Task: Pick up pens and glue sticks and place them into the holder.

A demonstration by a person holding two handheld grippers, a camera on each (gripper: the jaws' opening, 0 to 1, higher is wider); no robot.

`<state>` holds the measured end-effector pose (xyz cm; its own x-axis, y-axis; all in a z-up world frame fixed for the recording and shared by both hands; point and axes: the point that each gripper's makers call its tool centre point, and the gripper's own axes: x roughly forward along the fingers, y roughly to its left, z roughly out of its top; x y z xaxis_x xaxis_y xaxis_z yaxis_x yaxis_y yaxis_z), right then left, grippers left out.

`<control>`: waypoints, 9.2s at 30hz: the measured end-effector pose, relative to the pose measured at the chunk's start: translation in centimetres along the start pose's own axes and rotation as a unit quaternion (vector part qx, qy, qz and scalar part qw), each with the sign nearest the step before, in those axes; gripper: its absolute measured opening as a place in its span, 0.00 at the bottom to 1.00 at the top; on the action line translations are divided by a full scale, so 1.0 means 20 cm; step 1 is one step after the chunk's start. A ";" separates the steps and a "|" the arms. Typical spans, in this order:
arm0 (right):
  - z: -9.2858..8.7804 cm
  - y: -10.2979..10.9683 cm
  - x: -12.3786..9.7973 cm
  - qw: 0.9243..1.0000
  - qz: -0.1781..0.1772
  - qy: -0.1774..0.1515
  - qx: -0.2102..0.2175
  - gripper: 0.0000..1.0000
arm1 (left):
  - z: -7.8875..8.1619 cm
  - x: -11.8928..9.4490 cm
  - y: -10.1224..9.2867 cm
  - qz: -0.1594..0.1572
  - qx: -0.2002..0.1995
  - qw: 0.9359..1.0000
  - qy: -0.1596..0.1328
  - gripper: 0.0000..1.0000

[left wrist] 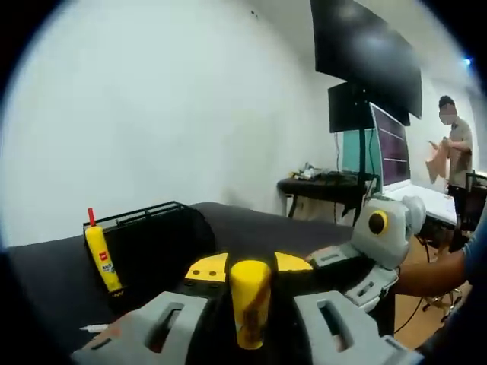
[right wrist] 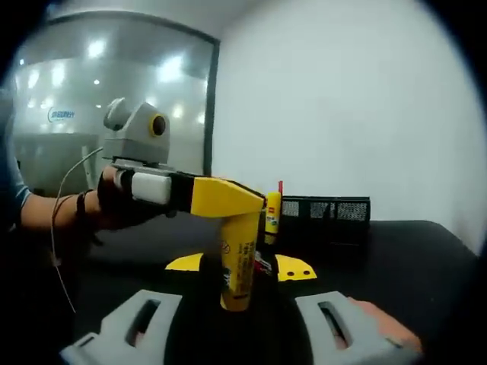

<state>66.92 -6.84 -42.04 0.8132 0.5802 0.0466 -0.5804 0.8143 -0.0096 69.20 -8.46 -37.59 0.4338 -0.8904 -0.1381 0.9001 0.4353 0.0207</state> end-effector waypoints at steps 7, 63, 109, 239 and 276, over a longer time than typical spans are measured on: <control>0.03 -0.04 -0.02 1.000 -0.020 -0.016 0.005 0.25 | 0.00 0.06 -0.09 -0.017 0.008 1.000 0.003 0.16; 0.03 -0.25 -0.07 0.992 -0.122 -0.016 0.017 0.17 | -0.31 -0.25 0.08 -0.015 -0.094 0.993 -0.072 0.41; 0.29 -0.08 0.02 0.994 -0.064 -0.045 0.081 0.17 | -0.28 -0.26 0.04 -0.023 -0.068 0.994 -0.086 0.56; 0.11 -0.33 0.92 0.996 -0.078 -0.033 -0.019 0.18 | -0.36 -0.27 0.16 0.041 -0.086 0.994 -0.055 0.31; 0.25 -0.36 0.05 0.960 -0.215 -0.053 -0.169 0.49 | -0.34 -0.29 0.22 0.051 -0.111 0.990 -0.072 0.29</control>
<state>71.67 -12.23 -36.93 0.9551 0.1974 0.2208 -0.1292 0.9485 -0.2892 70.47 -0.53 -43.47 0.5369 -0.8436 -0.0040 0.8275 0.5275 -0.1925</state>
